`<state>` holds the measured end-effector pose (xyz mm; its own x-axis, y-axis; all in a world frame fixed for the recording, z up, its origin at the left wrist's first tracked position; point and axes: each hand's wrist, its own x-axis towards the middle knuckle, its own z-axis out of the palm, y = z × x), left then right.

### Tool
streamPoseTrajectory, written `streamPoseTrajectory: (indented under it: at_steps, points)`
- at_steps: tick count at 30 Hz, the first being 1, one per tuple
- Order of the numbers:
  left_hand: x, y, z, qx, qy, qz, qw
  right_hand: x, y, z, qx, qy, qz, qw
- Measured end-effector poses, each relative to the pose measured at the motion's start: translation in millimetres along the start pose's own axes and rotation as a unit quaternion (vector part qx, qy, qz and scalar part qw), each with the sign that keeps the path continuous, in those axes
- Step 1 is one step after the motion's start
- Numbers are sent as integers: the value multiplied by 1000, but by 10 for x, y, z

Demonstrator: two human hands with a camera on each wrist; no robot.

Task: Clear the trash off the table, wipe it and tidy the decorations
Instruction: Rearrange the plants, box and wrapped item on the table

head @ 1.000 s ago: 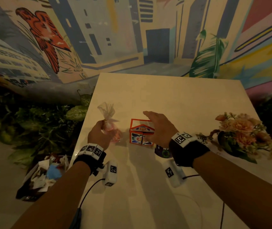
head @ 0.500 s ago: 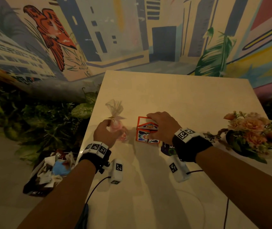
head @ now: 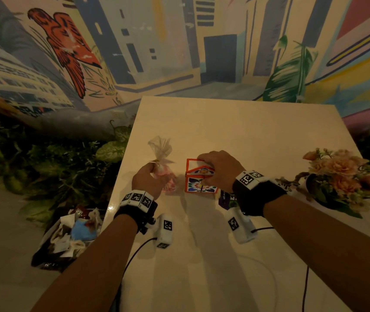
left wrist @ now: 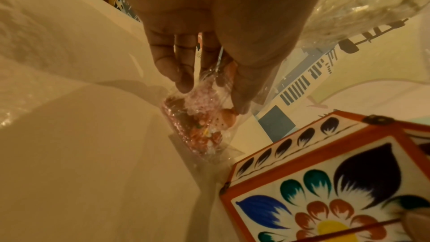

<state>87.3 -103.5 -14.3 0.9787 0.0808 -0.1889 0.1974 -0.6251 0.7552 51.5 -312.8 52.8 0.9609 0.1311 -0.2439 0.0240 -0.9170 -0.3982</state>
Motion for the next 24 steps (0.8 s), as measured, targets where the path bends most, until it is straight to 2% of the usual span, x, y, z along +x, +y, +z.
streamPoseTrajectory:
  at_steps: [8,11,13,15,16,18,20,22,24]
  points:
    - [14,-44,-6,11,-5,-19,1000,-59,63,-90,14,1,29,999]
    - [-102,-160,-181,47,25,-33,998,-321,308,-262,64,75,28,995]
    - [-342,-205,-313,51,38,-15,998,-613,548,-333,94,137,28,986]
    - [-622,-132,-370,96,45,47,993,-950,769,-306,129,175,34,975]
    - [-738,-37,-368,122,57,112,984,-1117,862,-262,151,181,38,971]
    - [-868,255,-316,137,91,290,943,-1407,1025,-127,168,174,46,969]
    - [-876,601,-224,149,101,417,891,-1610,1155,48,153,132,64,977]
    - [-811,908,-104,211,57,451,865,-1684,1235,207,136,83,76,984]
    - [-709,1125,26,304,-37,417,856,-1628,1237,285,121,57,70,989]
